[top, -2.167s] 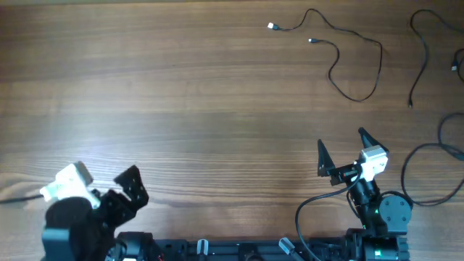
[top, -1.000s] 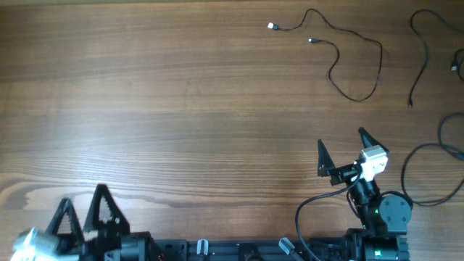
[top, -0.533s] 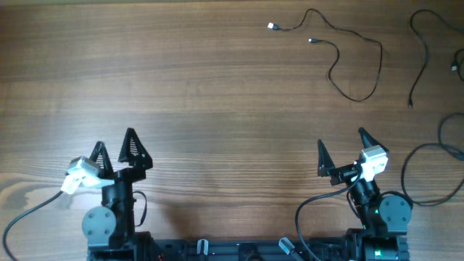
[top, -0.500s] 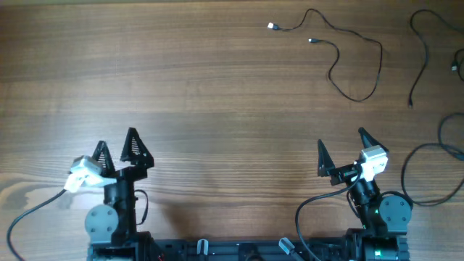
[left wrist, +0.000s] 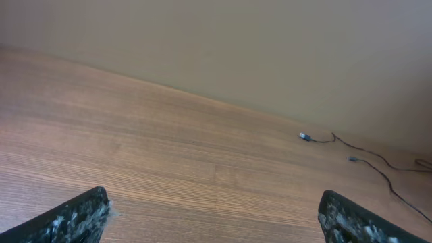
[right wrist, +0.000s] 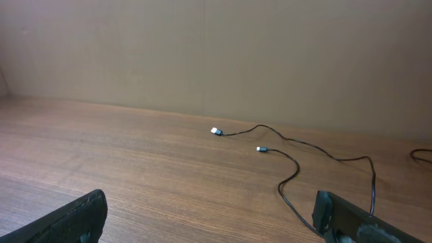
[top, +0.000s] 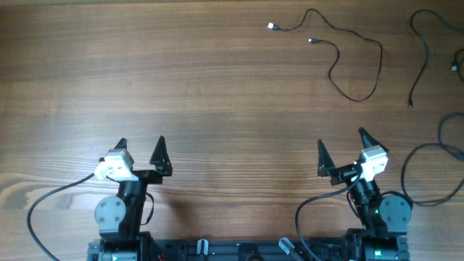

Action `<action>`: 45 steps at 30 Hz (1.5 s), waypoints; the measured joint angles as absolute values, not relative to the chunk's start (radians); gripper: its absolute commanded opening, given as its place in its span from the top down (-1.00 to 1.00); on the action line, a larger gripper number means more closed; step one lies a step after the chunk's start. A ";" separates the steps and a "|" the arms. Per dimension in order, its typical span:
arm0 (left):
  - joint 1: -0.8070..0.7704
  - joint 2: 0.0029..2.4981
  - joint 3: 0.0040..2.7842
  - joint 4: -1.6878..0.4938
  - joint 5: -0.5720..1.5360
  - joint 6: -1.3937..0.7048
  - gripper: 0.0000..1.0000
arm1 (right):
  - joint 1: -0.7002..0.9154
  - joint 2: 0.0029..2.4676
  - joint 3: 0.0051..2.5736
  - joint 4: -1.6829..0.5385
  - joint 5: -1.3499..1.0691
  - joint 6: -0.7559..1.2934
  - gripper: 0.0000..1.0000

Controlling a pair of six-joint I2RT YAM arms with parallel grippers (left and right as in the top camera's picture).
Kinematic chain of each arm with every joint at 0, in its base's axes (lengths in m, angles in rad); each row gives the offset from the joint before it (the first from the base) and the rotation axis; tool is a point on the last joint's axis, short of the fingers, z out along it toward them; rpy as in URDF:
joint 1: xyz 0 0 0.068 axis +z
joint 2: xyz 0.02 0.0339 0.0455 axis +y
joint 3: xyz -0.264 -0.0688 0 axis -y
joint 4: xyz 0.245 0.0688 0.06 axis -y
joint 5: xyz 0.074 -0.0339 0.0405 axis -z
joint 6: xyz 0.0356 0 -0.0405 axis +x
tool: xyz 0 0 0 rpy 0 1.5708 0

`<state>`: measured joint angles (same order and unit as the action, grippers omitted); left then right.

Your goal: Untangle cables

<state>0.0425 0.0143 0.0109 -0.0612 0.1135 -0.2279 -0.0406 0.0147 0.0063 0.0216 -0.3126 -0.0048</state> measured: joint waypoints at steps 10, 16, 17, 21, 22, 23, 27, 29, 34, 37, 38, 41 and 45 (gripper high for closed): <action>0.043 0.037 0.011 -0.067 0.076 -0.152 -1.00 | -0.041 0.015 0.006 0.022 -0.313 -0.005 -0.99; 0.043 0.113 0.011 -0.067 0.077 -0.059 -1.00 | -0.041 0.015 0.006 0.022 -0.313 -0.005 -0.99; 0.043 0.115 0.011 -0.066 0.077 -0.056 -1.00 | -0.041 0.015 0.006 0.022 -0.313 -0.005 -0.99; 0.043 0.115 0.011 -0.066 0.077 -0.053 -1.00 | -0.041 0.015 0.006 0.022 -0.313 -0.005 -0.99; 0.043 0.115 0.011 -0.067 0.077 -0.053 -1.00 | -0.041 0.015 0.006 0.022 -0.313 -0.005 -0.99; 0.043 0.115 0.011 -0.066 0.077 -0.053 -1.00 | -0.041 0.015 0.006 0.022 -0.313 -0.005 -1.00; 0.043 0.115 0.011 -0.066 0.077 -0.053 -1.00 | -0.041 0.015 0.006 0.022 -0.313 -0.005 -0.99; 0.043 0.110 0.011 -0.067 0.077 -0.053 -1.00 | -0.041 0.015 0.006 0.022 -0.313 -0.005 -1.00; 0.030 0.025 0.011 -0.066 0.077 -0.052 -1.00 | -0.041 0.015 0.006 0.022 -0.313 -0.005 -0.99; -0.015 0.015 0.011 -0.066 0.077 -0.052 -1.00 | -0.041 0.015 0.006 0.022 -0.313 -0.005 -0.99; -0.015 0.015 0.011 -0.066 0.077 -0.052 -1.00 | -0.041 0.015 0.006 0.022 -0.313 -0.004 -1.00; -0.014 0.015 0.011 -0.067 0.077 -0.049 -1.00 | -0.041 0.015 0.006 0.022 -0.313 -0.004 -0.99; -0.014 0.015 0.011 -0.066 0.077 -0.049 -0.99 | -0.041 0.015 0.006 0.022 -0.313 -0.005 -0.99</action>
